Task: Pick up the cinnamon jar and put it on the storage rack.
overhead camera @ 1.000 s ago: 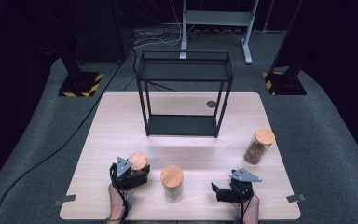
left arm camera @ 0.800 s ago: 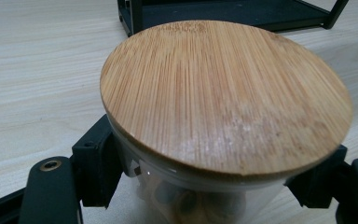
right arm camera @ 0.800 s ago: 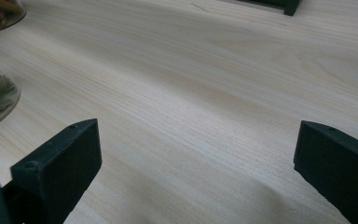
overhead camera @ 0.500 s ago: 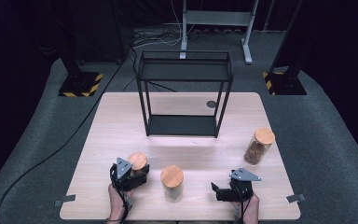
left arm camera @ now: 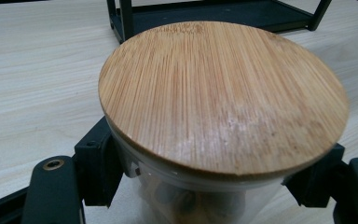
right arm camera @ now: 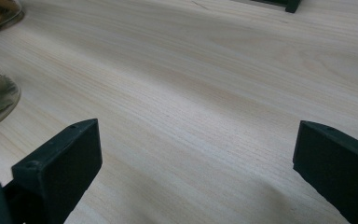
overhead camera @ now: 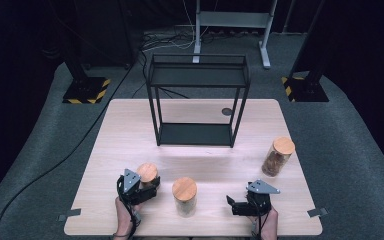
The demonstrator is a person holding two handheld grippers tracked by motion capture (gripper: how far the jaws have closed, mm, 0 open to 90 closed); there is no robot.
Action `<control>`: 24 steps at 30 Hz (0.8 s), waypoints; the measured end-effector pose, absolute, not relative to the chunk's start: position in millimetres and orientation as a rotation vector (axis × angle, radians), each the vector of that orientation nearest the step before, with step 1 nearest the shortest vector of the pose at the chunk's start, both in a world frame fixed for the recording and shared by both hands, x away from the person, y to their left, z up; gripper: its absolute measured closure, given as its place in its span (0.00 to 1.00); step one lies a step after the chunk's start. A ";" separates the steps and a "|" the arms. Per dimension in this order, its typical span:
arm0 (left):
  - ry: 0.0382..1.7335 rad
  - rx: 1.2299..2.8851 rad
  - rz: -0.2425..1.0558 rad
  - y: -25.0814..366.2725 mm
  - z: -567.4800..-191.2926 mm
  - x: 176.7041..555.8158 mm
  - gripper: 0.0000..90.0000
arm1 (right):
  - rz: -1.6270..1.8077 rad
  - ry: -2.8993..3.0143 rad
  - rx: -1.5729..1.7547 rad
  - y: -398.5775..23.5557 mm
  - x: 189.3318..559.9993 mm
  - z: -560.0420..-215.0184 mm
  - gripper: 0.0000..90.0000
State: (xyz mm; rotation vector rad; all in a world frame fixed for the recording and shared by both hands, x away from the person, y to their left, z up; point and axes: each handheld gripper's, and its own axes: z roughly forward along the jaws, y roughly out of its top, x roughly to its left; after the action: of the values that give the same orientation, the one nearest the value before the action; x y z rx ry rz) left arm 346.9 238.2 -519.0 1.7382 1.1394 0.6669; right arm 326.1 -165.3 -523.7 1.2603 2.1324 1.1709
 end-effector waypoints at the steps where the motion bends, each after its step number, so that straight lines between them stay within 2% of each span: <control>1: 1.142 1.734 0.665 238.9 -518.3 346.9 0.28 | 1.171 2.132 1.260 -165.4 326.0 -523.7 0.00; 24: 1.108 1.756 0.681 236.2 -504.8 350.9 0.28 | 1.175 2.143 1.255 -165.3 326.2 -523.7 0.00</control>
State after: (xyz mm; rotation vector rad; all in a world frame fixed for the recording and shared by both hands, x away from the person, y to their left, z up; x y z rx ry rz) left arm 350.9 236.2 -504.8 1.7561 1.1084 0.6812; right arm 326.2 -165.3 -523.7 1.2552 2.1433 1.1754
